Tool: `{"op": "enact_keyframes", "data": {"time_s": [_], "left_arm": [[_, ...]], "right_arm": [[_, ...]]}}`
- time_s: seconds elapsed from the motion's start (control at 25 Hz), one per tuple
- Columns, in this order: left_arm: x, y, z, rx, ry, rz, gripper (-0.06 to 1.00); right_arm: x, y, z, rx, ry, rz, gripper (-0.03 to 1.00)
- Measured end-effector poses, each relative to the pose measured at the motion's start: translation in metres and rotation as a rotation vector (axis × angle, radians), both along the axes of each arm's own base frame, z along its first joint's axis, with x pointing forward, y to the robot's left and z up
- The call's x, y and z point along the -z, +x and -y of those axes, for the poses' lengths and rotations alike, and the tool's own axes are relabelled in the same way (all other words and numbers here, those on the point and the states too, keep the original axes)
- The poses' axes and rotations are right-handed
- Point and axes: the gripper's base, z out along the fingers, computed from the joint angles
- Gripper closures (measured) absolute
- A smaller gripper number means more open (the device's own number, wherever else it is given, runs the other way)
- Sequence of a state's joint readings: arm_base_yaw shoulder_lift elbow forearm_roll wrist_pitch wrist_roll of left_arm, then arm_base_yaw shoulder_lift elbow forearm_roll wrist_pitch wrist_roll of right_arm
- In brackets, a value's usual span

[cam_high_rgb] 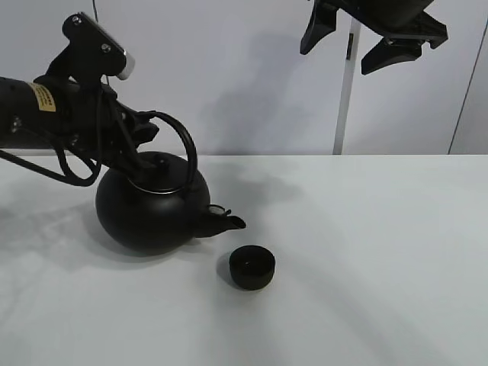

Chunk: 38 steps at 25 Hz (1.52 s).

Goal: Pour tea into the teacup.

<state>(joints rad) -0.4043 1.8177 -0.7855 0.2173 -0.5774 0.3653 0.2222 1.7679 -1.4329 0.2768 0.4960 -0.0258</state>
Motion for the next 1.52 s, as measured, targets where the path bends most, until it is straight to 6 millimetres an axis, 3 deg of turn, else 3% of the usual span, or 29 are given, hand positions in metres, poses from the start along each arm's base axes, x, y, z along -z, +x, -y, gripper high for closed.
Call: {"op": "enact_keyframes", "data": {"time_s": [1.52], "left_arm": [[-0.009, 0.003, 0.014, 0.082, 0.081, 0.084, 0.84]], "right_arm": [[0.0, 0.0, 0.0, 0.0, 0.0, 0.0, 0.37]]}}
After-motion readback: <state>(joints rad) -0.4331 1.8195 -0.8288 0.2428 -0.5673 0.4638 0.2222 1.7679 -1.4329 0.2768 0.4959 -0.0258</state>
